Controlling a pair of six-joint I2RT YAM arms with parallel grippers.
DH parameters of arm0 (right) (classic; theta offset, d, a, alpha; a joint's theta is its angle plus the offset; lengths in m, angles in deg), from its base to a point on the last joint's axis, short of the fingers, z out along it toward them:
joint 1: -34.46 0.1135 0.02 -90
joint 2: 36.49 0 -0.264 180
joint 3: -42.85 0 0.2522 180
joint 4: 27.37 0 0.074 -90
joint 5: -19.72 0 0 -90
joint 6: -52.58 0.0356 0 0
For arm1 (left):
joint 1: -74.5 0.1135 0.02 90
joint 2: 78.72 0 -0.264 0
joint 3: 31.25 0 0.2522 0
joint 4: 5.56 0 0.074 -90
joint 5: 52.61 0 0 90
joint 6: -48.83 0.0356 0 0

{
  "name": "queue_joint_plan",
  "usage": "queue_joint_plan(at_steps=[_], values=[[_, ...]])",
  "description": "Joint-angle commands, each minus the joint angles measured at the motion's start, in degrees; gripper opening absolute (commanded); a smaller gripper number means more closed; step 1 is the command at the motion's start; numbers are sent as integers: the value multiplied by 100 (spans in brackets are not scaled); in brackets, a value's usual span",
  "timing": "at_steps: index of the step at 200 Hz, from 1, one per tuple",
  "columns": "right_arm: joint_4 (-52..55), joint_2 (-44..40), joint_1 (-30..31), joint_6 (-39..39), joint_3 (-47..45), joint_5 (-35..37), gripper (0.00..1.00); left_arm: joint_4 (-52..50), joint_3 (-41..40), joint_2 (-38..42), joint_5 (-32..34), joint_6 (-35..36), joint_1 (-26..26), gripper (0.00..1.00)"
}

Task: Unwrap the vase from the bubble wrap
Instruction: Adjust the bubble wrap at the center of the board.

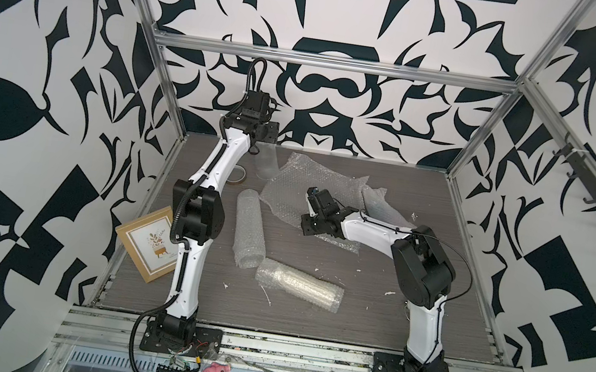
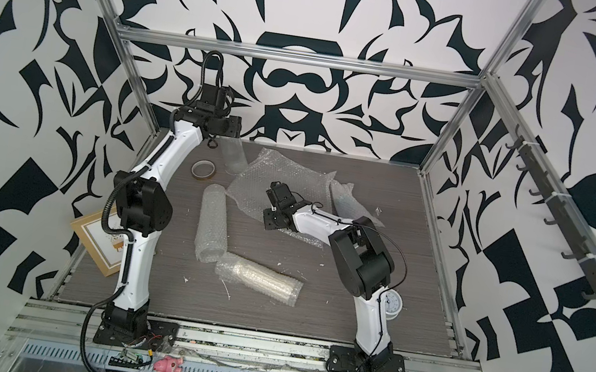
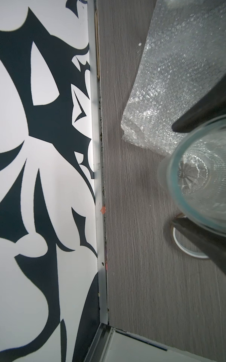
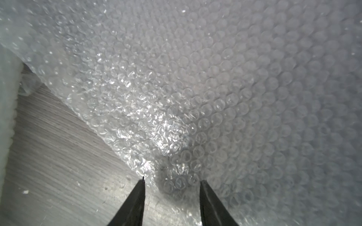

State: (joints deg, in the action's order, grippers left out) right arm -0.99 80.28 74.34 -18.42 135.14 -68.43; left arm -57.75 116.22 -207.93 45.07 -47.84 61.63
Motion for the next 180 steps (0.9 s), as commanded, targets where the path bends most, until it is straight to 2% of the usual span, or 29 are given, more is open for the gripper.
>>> queue_joint_plan(at_steps=[1, 104, 180], values=[[-10, -85, 20, -105, 94, -137, 48, 613, 404, 28, -29, 61, 43, 60], [279, -254, 20, -139, -251, -663, 46, 653, 540, -269, -36, 114, 97, 60], [522, -612, 19, -282, -873, -693, 45, 671, 581, -448, -42, 149, 120, 60]])
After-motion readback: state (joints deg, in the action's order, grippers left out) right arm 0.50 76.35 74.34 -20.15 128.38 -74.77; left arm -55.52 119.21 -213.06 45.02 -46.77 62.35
